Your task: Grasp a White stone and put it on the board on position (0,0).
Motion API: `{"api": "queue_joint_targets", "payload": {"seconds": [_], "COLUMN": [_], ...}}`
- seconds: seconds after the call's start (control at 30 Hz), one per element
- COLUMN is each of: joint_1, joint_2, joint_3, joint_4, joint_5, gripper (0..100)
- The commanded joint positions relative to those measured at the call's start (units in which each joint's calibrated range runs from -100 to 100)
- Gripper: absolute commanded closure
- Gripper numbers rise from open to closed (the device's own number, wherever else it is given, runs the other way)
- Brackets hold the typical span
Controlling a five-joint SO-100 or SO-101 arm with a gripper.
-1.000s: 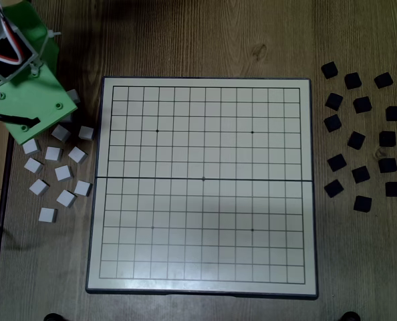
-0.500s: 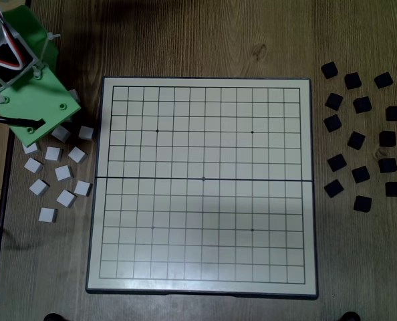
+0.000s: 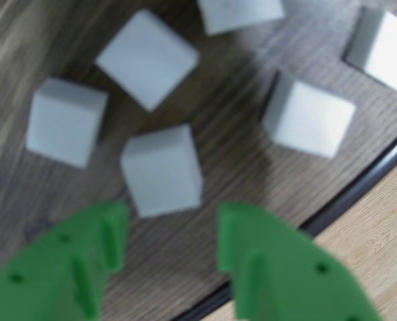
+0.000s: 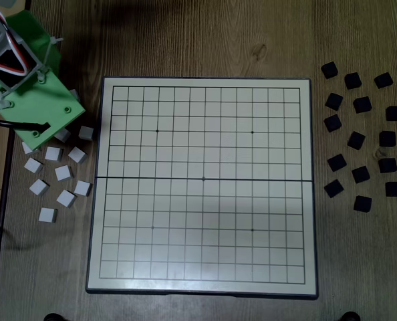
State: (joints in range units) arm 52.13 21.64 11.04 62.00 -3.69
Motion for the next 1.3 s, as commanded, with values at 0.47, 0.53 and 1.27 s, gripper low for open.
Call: {"api": "queue_joint_targets", "payload": {"seconds": [0.47, 0.53, 1.27], "joint_1": [-0.47, -0.47, -0.92], "joint_2": [0.02, 0.02, -2.19], "joint_3": [-4.18, -3.60, 1.33], "joint_4": [-2.68, -3.09, -5.16], "joint_5": [0.15, 0.10, 2.05], "gripper": [88, 88, 87]}}
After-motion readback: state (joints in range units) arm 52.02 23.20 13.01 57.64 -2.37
